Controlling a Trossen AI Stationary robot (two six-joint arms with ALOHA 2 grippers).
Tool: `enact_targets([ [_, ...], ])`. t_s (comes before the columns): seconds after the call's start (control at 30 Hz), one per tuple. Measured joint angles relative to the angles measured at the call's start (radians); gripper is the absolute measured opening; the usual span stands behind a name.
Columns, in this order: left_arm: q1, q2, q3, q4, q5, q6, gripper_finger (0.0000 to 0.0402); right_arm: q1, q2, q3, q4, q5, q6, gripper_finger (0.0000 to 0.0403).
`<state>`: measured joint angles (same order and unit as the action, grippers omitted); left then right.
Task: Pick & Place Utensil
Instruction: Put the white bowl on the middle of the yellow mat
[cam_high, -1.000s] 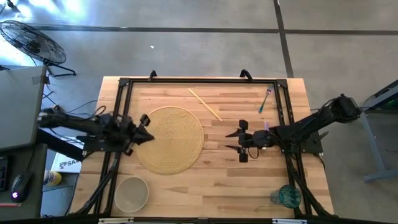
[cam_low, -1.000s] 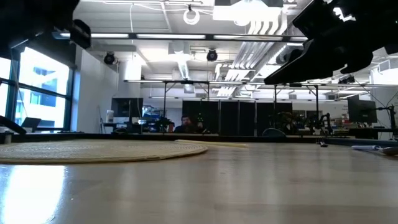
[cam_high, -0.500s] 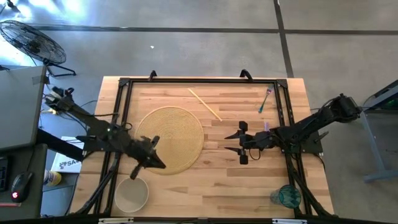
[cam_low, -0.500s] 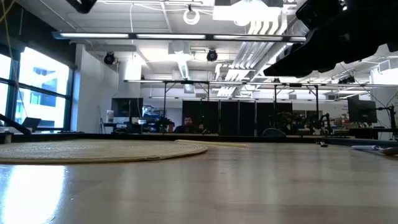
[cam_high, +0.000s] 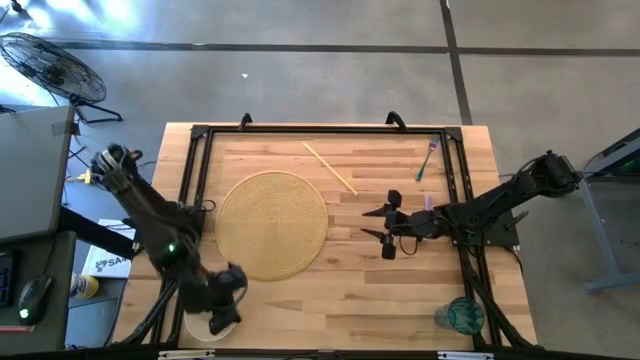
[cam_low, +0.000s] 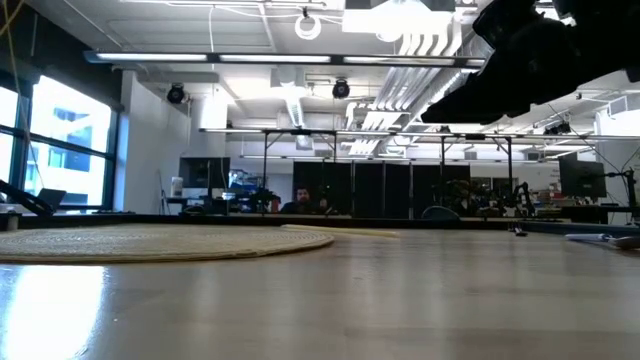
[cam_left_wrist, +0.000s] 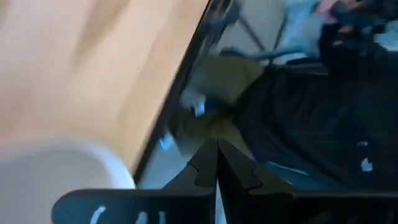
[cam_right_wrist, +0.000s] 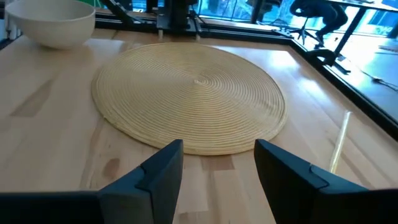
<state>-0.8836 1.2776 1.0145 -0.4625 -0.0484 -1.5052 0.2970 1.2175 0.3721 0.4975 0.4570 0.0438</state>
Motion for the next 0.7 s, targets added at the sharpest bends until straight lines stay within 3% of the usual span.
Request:
enact_targets([
  [0.1,-0.03,0.053,0.0,-0.015,0.043,-0.153,0.0001,-0.001,0.0,0.0,0.001,0.008,0.0,0.0193],
  [0.37,-0.033,0.116,0.0,0.026,0.181,-0.308,0.0011,-0.001,0.0,0.0,0.001,0.008,-0.001,0.0193],
  [0.5,-0.034,0.116,0.001,0.081,0.206,-0.374,0.0047,-0.001,0.0,0.0,0.001,0.008,0.0,0.0193],
  [0.7,-0.034,0.119,-0.006,0.01,0.19,-0.411,0.0128,-0.002,0.0,0.0,0.001,0.015,0.0,0.0193],
])
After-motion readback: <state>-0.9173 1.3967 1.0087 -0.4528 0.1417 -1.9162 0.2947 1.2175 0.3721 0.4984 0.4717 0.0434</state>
